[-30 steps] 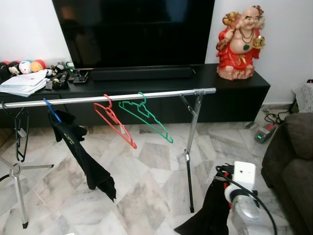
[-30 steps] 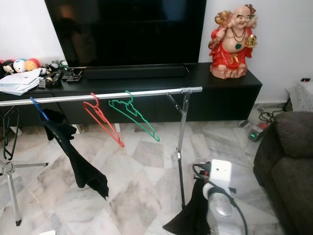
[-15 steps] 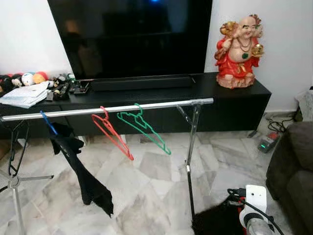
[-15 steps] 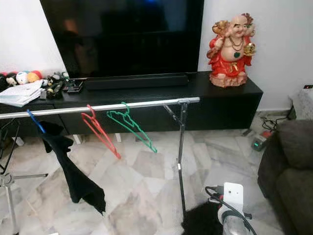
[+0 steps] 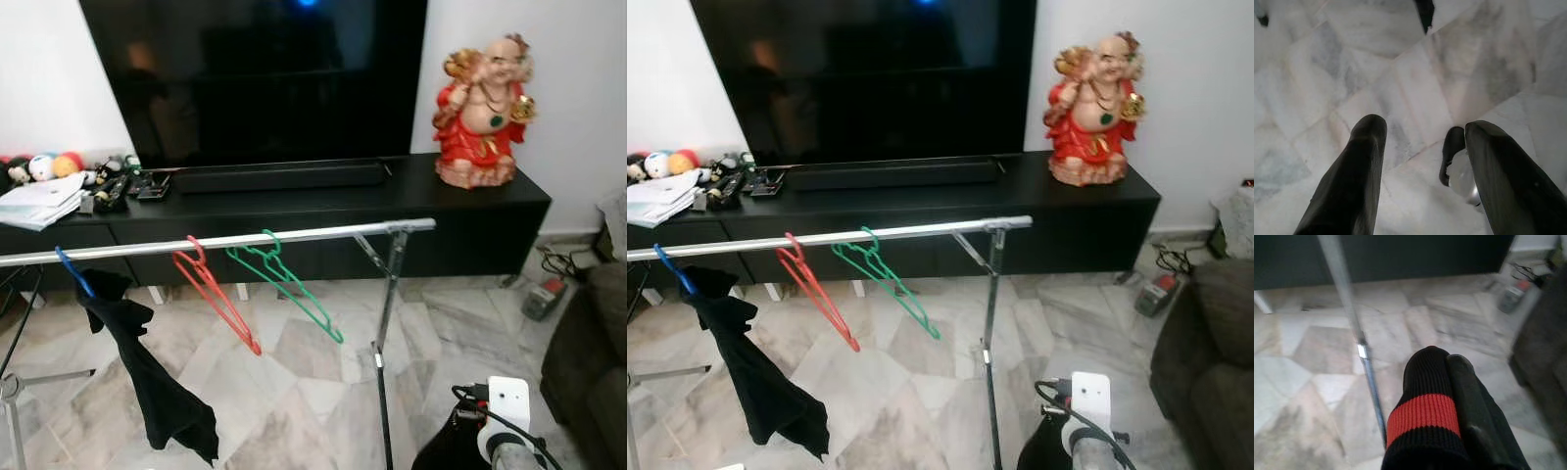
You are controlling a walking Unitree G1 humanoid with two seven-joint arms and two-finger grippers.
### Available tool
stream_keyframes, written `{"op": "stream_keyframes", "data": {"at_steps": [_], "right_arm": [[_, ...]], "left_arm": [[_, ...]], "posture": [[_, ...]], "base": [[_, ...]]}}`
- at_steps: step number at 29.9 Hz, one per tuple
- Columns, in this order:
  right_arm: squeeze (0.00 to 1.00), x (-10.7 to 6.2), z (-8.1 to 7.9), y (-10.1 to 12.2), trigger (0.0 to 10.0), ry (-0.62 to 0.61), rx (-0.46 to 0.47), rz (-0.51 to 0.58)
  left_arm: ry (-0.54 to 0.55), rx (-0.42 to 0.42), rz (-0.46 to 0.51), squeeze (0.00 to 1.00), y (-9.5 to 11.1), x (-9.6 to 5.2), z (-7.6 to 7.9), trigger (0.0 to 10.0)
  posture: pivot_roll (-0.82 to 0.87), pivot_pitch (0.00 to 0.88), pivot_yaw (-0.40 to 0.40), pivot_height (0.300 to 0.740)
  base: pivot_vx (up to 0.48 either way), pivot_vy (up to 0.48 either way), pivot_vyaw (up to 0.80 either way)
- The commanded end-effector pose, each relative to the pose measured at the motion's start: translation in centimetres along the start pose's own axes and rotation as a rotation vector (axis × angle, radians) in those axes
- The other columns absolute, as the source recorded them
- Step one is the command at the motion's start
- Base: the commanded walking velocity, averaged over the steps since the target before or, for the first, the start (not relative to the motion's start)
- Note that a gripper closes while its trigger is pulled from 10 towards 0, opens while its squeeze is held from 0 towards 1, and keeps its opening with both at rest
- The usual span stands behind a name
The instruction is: Hang hanger
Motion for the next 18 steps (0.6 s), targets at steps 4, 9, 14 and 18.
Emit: {"op": "stream_keyframes", "data": {"at_steps": [4, 9, 14, 18], "right_arm": [[0.00, 0.0, -0.4, -0.3, 10.0, 0.019, -0.001, -0.005], [0.00, -0.3, -0.3, -1.8, 10.0, 0.016, -0.001, -0.060], [0.00, -0.6, 0.2, -3.3, 10.0, -0.010, 0.014, -0.134], [0.00, -0.9, 0.6, -4.6, 10.0, -0.050, 0.040, -0.194]], "left_arm": [[0.014, -0.006, -0.006, 0.00, 0.1, 0.0, -0.4, 10.0], [0.014, -0.009, -0.006, 0.00, 0.0, 0.0, -0.3, 10.0], [0.016, -0.012, -0.009, 0.00, -0.1, 0.0, -0.3, 10.0], [0.017, -0.016, -0.011, 0.00, -0.2, 0.0, -0.3, 10.0]], "posture": [[-0.05, 0.000, 0.069, 0.740], [-0.04, 0.000, 0.060, 0.740], [-0.03, 0.000, 0.052, 0.740], [-0.03, 0.000, 0.046, 0.740]], "base": [[0.304, 0.000, 0.00], [0.307, 0.000, 0.00], [0.303, 0.000, 0.00], [0.294, 0.000, 0.00]]}}
Point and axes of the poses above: a point about 5 cm out from each wrist's last joint towards the gripper, its own x axis pointing out of the wrist towards the gripper, its own y axis along the axis of the wrist's last joint, z = x × y, the point moved 4 cm from there along x, pointing out of the wrist towards the gripper, and after that the axes turned 6 degrees about -x, right-handed, at the moved point
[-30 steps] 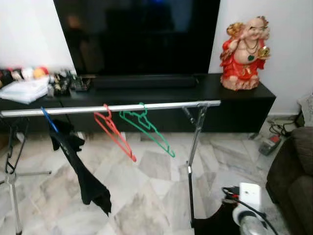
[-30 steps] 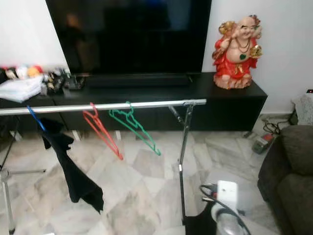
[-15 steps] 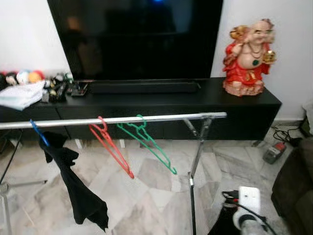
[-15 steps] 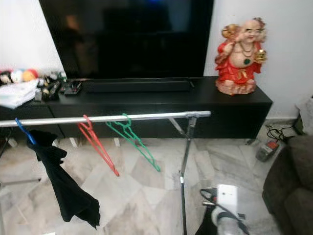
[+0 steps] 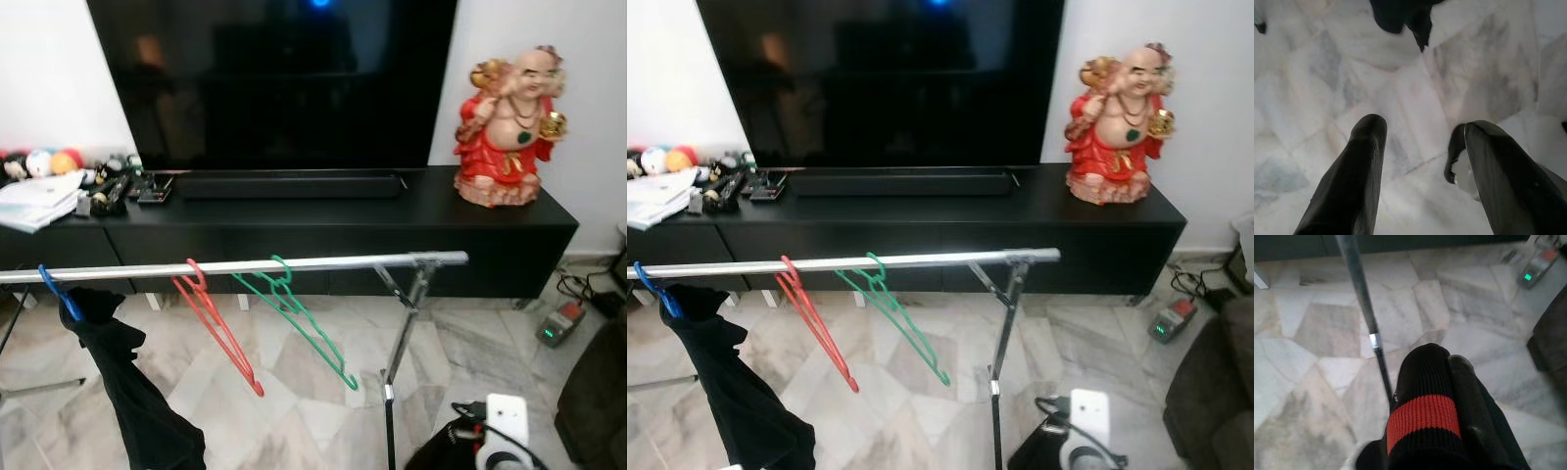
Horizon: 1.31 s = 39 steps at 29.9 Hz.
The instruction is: Hang hanger
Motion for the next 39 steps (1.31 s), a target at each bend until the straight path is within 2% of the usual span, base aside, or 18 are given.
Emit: {"op": "stream_keyframes", "data": {"at_steps": [1, 5, 9, 14, 16, 17, 20, 23, 28, 29, 32, 34, 35, 37, 39], "right_arm": [[0.00, -0.1, 1.4, -1.1, 10.0, -0.056, 0.032, -0.050], [0.00, -0.5, 1.7, -2.2, 10.0, -0.097, 0.065, -0.085], [0.00, -0.8, 2.1, -3.1, 10.0, -0.143, 0.055, -0.104], [0.00, -1.6, 1.3, -5.3, 10.0, -0.136, 0.043, -0.177], [0.00, -1.8, 0.5, -5.8, 10.0, -0.115, 0.012, -0.191], [0.00, -2.1, 0.2, -6.4, 10.0, -0.110, 0.000, -0.214], [0.00, -2.5, -0.2, -7.4, 10.0, -0.101, -0.007, -0.247], [0.00, -2.6, -0.3, -7.6, 10.0, -0.091, -0.008, -0.249], [0.00, -2.6, -0.2, -7.5, 10.0, -0.100, 0.000, -0.239], [0.00, -2.3, 0.7, -6.8, 10.0, -0.142, 0.032, -0.206], [0.00, -1.8, 1.6, -5.1, 10.0, -0.187, 0.070, -0.125], [0.00, -1.3, 3.1, -2.6, 10.0, -0.244, 0.110, -0.009], [0.00, -1.3, 3.3, -2.3, 10.0, -0.252, 0.119, 0.007], [0.00, -1.0, 4.1, 0.6, 10.0, -0.264, 0.138, 0.138], [0.00, -0.9, 4.3, 1.3, 10.0, -0.265, 0.126, 0.172]], "left_arm": [[-0.005, -0.008, 0.004, 0.00, 0.2, 0.1, 0.4, 10.0], [-0.014, -0.009, 0.010, 0.00, 0.2, 0.0, 0.5, 10.0], [-0.012, -0.021, 0.024, 0.00, 0.3, 0.0, 0.5, 10.0], [-0.035, -0.010, 0.063, 0.00, 0.6, 0.0, 0.8, 10.0], [-0.070, -0.005, 0.185, 0.00, 4.4, 0.1, 1.7, 10.0], [-0.097, -0.010, 0.270, 0.00, 7.0, -0.1, 2.4, 10.0], [-0.114, -0.012, 0.308, 0.00, 7.8, -0.3, 2.8, 10.0], [-0.116, -0.021, 0.316, 0.00, 8.0, -0.3, 2.8, 10.0], [-0.105, 0.008, 0.265, 0.00, 6.7, -0.1, 2.4, 10.0], [-0.106, 0.006, 0.264, 0.00, 6.6, -0.1, 2.4, 10.0], [-0.112, -0.008, 0.271, 0.00, 6.8, -0.1, 2.5, 10.0], [-0.112, -0.012, 0.277, 0.00, 6.9, -0.2, 2.4, 10.0], [-0.112, -0.012, 0.278, 0.00, 6.9, -0.2, 2.4, 10.0], [-0.102, -0.014, 0.279, 0.00, 7.0, -0.2, 2.1, 10.0], [-0.100, -0.013, 0.279, 0.00, 7.0, -0.2, 2.1, 10.0]], "posture": [[-0.02, 0.000, 0.045, 0.740], [-0.02, 0.000, 0.045, 0.740], [-0.01, 0.000, 0.041, 0.740], [-0.01, 0.000, 0.038, 0.740], [-0.01, 0.000, 0.039, 0.740], [-0.01, 0.000, 0.037, 0.740], [0.00, 0.000, 0.033, 0.740], [0.01, 0.000, 0.032, 0.740], [-0.01, 0.000, 0.035, 0.740], [-0.01, 0.000, 0.034, 0.740], [-0.01, 0.000, 0.032, 0.740], [-0.01, 0.000, 0.034, 0.740], [-0.01, 0.000, 0.034, 0.740], [-0.02, 0.000, 0.036, 0.740], [-0.02, 0.000, 0.036, 0.740]], "base": [[0.000, 0.000, 0.00], [0.000, 0.000, 0.00], [0.000, 0.000, 0.00], [0.000, 0.000, 0.00], [0.000, 0.000, 0.00], [0.000, 0.000, 0.00], [0.000, 0.000, 0.00], [0.000, 0.000, 0.00], [0.000, 0.000, 0.00], [0.000, 0.000, 0.00], [0.000, 0.000, 0.00], [0.000, 0.000, 0.00], [0.000, 0.000, 0.00], [0.000, 0.000, 0.00], [0.000, 0.000, 0.00]]}}
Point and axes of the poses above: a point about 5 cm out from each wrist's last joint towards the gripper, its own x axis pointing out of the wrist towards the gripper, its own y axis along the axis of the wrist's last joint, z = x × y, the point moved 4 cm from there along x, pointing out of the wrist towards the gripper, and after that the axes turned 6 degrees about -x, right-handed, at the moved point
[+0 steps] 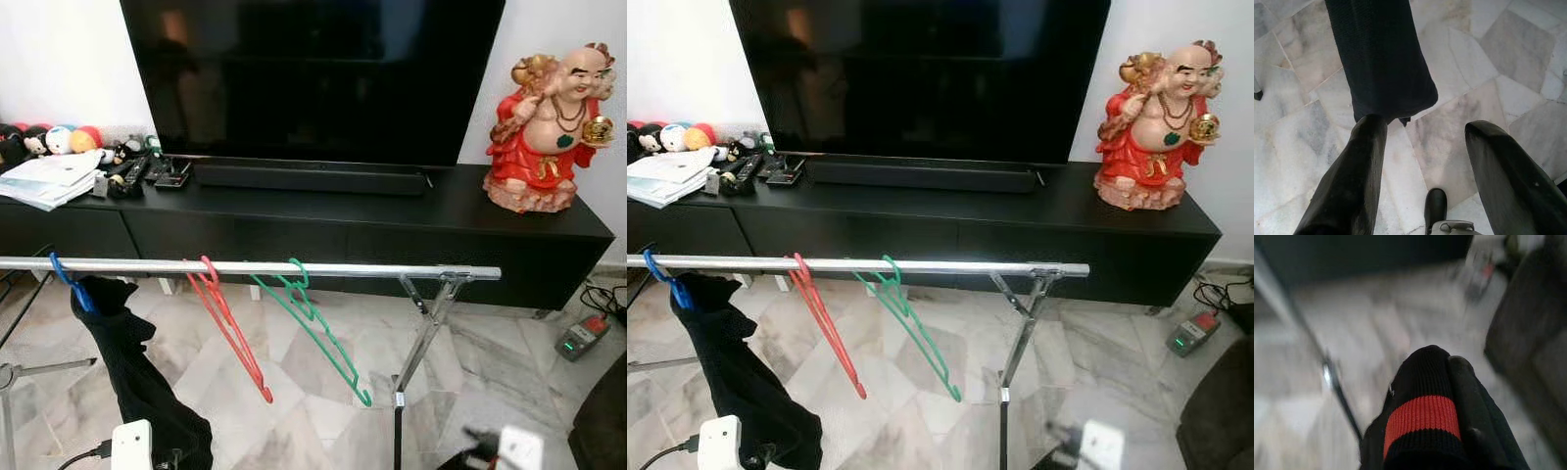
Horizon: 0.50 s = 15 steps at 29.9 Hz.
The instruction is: Hang hanger
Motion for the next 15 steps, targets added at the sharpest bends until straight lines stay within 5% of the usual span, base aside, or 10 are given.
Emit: {"op": "stream_keyframes", "data": {"at_steps": [1, 5, 15], "right_arm": [[0.00, 0.3, -0.3, 3.1, 10.0, 0.014, -0.018, 0.157], [0.00, -0.7, -0.1, 5.1, 10.0, 0.012, 0.017, 0.314], [0.00, -3.5, -0.4, 5.5, 10.0, 0.076, 0.039, 0.431]], "left_arm": [[0.020, 0.002, 0.001, 0.00, 0.1, -0.1, -0.8, 10.0], [0.021, 0.002, 0.024, 0.00, 0.5, -0.1, -1.1, 10.0], [-0.007, 0.034, 0.045, 0.00, 1.1, 0.0, -0.9, 10.0]], "posture": [[-0.03, 0.000, 0.037, 0.740], [-0.03, 0.000, 0.039, 0.740], [-0.05, 0.000, 0.055, 0.740]], "base": [[0.000, 0.000, 0.00], [0.000, 0.000, 0.00], [0.000, 0.000, 0.00]]}}
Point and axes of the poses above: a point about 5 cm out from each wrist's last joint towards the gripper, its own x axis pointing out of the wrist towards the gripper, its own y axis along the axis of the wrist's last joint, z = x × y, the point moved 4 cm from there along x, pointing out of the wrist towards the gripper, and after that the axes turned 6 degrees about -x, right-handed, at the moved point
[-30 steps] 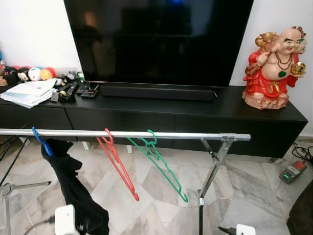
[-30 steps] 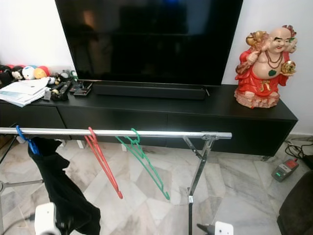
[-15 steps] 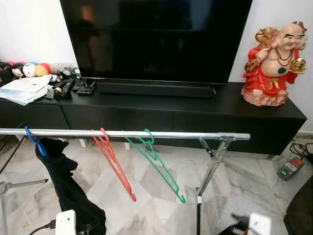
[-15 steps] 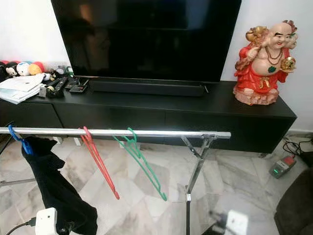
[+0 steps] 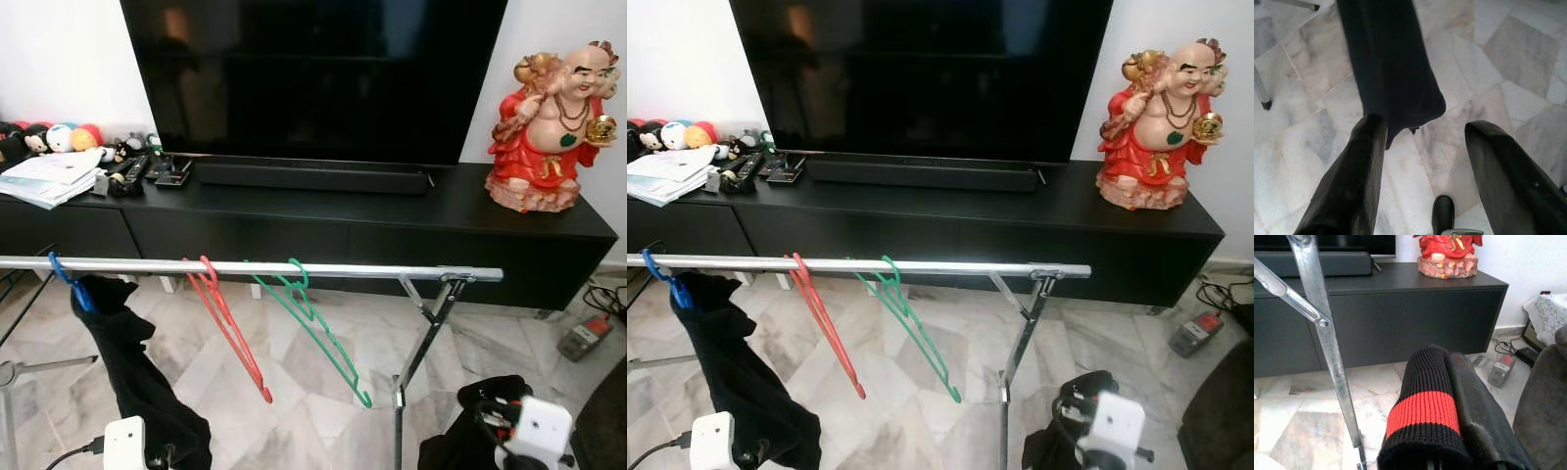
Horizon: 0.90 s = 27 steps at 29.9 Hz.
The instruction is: Hang hanger
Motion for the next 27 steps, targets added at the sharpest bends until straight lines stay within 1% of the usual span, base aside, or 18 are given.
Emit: {"op": "stream_keyframes", "data": {"at_steps": [1, 4, 6, 9, 12, 14, 15, 16, 18, 21, 23, 24, 25, 26, 27], "right_arm": [[0.00, 0.4, -0.1, 1.1, 10.0, 0.001, 0.012, 0.043], [0.00, 0.7, -0.2, 1.5, 10.0, 0.012, -0.001, 0.051], [0.00, 1.0, -0.3, 1.7, 10.0, 0.018, -0.004, 0.056], [0.00, 1.6, -1.1, 2.9, 10.0, 0.060, -0.004, 0.084], [0.00, 1.8, -1.5, 3.4, 10.0, 0.081, -0.007, 0.095], [0.00, 1.8, -1.8, 3.6, 10.0, 0.100, -0.018, 0.099], [0.00, 1.8, -2.1, 3.7, 10.0, 0.115, -0.018, 0.096], [0.00, 1.9, -2.1, 3.7, 10.0, 0.119, -0.017, 0.095], [0.00, 1.9, -2.5, 3.7, 10.0, 0.140, -0.019, 0.096], [0.00, 2.0, -2.8, 3.8, 10.0, 0.158, -0.035, 0.098], [0.00, 2.0, -2.9, 3.8, 10.0, 0.163, -0.029, 0.093], [0.00, 2.0, -2.9, 3.8, 10.0, 0.169, -0.030, 0.091], [0.00, 2.0, -2.9, 3.8, 10.0, 0.169, -0.030, 0.091], [0.00, 2.0, -2.9, 3.8, 10.0, 0.170, -0.031, 0.089], [0.00, 1.9, -2.9, 3.8, 10.0, 0.170, -0.031, 0.088]], "left_arm": [[-0.002, 0.011, 0.009, 0.00, 0.2, 0.0, -0.2, 10.0], [-0.013, 0.032, 0.014, 0.00, 0.4, 0.1, 0.2, 10.0], [-0.012, 0.033, 0.017, 0.00, 0.4, 0.1, 0.2, 10.0], [-0.011, 0.029, 0.027, 0.00, 0.6, 0.1, 0.2, 10.0], [-0.005, 0.027, 0.037, 0.00, 0.8, 0.1, 0.2, 10.0], [-0.002, 0.025, 0.058, 0.00, 1.2, 0.2, 0.2, 10.0], [-0.005, 0.019, 0.099, 0.00, 2.2, 0.3, 0.3, 10.0], [-0.007, 0.018, 0.113, 0.00, 2.5, 0.3, 0.3, 10.0], [-0.010, 0.003, 0.182, 0.00, 4.2, 0.4, 0.5, 10.0], [-0.022, 0.028, 0.268, 0.00, 6.3, 0.4, 0.7, 10.0], [-0.041, 0.044, 0.332, 0.00, 7.7, 0.2, 1.1, 10.0], [-0.048, 0.063, 0.385, 0.00, 8.7, 0.0, 1.5, 10.0], [-0.048, 0.063, 0.385, 0.00, 8.7, 0.0, 1.5, 10.0], [-0.050, 0.088, 0.450, 0.00, 9.9, -0.4, 1.8, 10.0], [-0.051, 0.104, 0.491, 0.00, 10.6, -0.7, 2.0, 10.0]], "posture": [[-0.05, 0.000, 0.055, 0.740], [-0.05, 0.000, 0.055, 0.740], [-0.05, 0.000, 0.053, 0.740], [-0.04, 0.000, 0.047, 0.740], [-0.04, 0.000, 0.045, 0.740], [-0.04, 0.000, 0.043, 0.740], [-0.04, 0.000, 0.042, 0.740], [-0.03, 0.000, 0.041, 0.740], [-0.03, 0.000, 0.039, 0.740], [-0.03, 0.000, 0.039, 0.740], [-0.03, 0.000, 0.040, 0.740], [-0.02, 0.000, 0.040, 0.740], [-0.02, 0.000, 0.040, 0.740], [-0.02, 0.000, 0.041, 0.740], [-0.02, 0.000, 0.042, 0.740]], "base": [[0.000, 0.000, 0.00], [0.000, 0.000, 0.00], [0.000, -0.315, 0.00], [0.000, -0.472, 0.00], [0.000, -0.472, 0.00], [0.000, -0.472, 0.00], [0.000, -0.472, 0.00], [0.000, -0.472, 0.00], [0.000, 0.000, 0.00], [0.000, 0.000, 0.00], [0.000, 0.000, 0.00], [0.000, 0.000, 0.00], [0.000, 0.000, 0.00], [0.000, 0.000, 0.00], [0.000, 0.000, 0.00]]}}
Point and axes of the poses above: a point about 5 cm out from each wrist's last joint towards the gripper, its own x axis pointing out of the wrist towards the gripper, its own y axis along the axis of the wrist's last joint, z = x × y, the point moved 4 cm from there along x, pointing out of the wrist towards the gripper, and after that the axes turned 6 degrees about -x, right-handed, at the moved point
